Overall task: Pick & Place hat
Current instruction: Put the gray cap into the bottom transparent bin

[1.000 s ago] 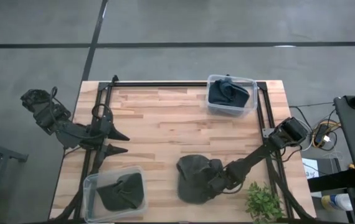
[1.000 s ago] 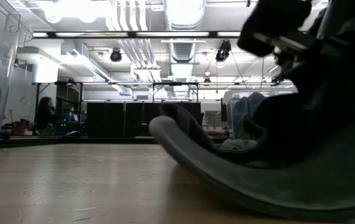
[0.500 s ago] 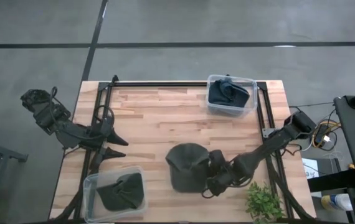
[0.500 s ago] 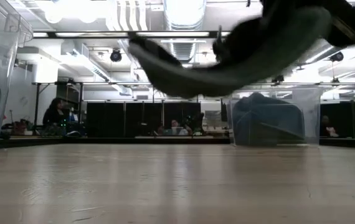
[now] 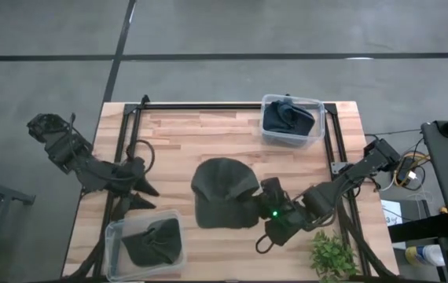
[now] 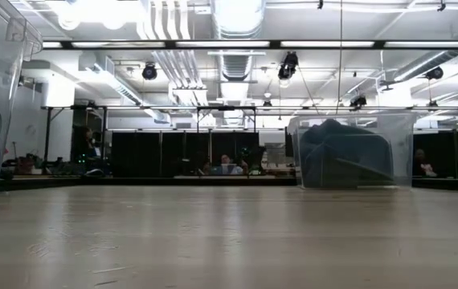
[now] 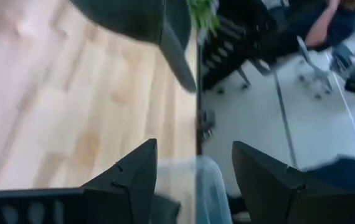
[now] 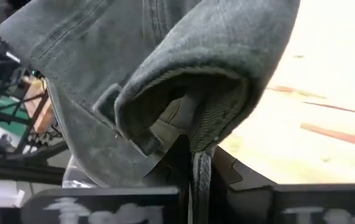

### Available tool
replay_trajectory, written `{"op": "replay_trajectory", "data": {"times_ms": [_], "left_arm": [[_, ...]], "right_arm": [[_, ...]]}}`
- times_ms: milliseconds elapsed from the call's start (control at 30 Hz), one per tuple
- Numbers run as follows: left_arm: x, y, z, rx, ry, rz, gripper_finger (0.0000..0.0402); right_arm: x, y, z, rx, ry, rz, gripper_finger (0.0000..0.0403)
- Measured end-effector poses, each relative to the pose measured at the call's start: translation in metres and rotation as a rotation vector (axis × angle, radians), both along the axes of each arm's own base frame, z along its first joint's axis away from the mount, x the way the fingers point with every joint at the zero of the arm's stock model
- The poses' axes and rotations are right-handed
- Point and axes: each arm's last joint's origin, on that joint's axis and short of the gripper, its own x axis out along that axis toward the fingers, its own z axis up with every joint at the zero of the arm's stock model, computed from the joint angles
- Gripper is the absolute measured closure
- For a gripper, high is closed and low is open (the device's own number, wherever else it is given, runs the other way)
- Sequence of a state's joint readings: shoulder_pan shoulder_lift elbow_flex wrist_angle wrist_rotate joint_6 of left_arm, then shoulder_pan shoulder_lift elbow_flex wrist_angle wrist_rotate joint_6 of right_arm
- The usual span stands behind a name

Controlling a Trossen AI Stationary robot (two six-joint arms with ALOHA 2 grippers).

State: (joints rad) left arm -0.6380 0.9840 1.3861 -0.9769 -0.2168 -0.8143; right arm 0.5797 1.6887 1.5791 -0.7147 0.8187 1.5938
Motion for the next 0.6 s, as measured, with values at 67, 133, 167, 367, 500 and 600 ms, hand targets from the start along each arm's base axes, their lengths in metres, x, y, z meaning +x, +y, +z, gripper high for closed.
{"op": "replay_trajectory", "data": {"times_ms": [67, 133, 167, 367, 500, 600], "left_arm": [[-0.001, -0.001, -0.002, -0.025, 0.041, -0.016, 0.0202], [-0.001, 0.000, -0.003, -0.044, 0.056, -0.005, 0.0202], [-0.001, 0.000, -0.003, -0.048, 0.056, -0.002, 0.0202], [0.006, -0.005, -0.001, -0.018, 0.008, 0.001, 0.0202], [0.015, -0.011, 0.005, 0.020, -0.104, -0.045, 0.0202], [0.024, -0.016, 0.009, 0.080, -0.195, -0.040, 0.0202]], "right_arm": [[0.006, 0.004, 0.003, -0.025, 0.000, 0.011, 0.0391], [0.009, 0.006, 0.005, -0.050, -0.004, 0.010, 0.0391], [0.011, 0.007, 0.008, -0.063, -0.016, 0.002, 0.0391], [0.014, 0.005, 0.020, -0.176, -0.080, -0.091, 0.0390], [0.015, 0.004, 0.028, -0.223, -0.139, -0.162, 0.0390], [0.017, 0.004, 0.032, -0.250, -0.168, -0.177, 0.0390]]}}
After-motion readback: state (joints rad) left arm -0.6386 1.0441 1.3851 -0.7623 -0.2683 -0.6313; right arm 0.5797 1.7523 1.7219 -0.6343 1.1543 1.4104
